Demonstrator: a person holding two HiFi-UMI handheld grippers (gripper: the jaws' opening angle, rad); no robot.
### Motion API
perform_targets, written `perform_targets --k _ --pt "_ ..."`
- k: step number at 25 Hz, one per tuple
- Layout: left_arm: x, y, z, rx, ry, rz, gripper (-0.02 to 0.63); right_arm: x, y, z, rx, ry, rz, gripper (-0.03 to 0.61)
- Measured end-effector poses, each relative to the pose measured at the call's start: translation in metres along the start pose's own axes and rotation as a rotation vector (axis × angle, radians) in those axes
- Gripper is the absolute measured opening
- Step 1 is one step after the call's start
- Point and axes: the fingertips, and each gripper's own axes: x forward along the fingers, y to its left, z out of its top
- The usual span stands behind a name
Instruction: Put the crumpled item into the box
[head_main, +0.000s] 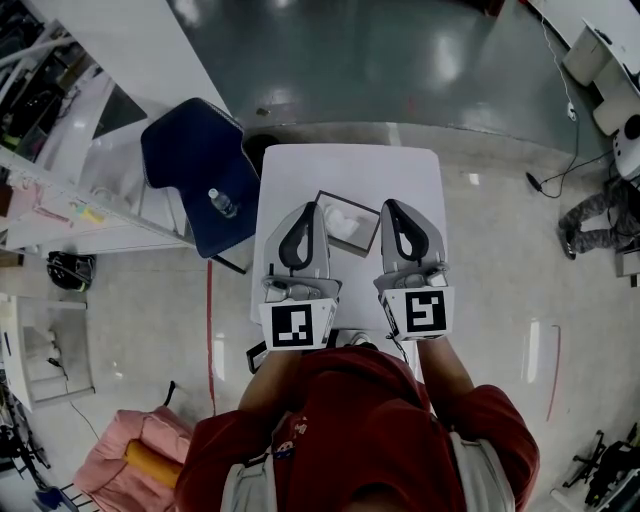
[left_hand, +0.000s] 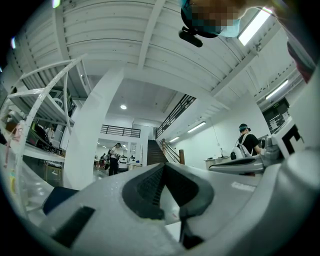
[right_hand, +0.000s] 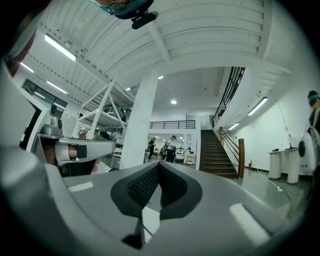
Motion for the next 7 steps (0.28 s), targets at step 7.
perform_targets --k 7 --pt "0.0017 0.0025 -0.0028 -0.004 0.005 0.003 0.003 0.0039 0.0013 -0.0032 0.006 0.004 0.007 0.002"
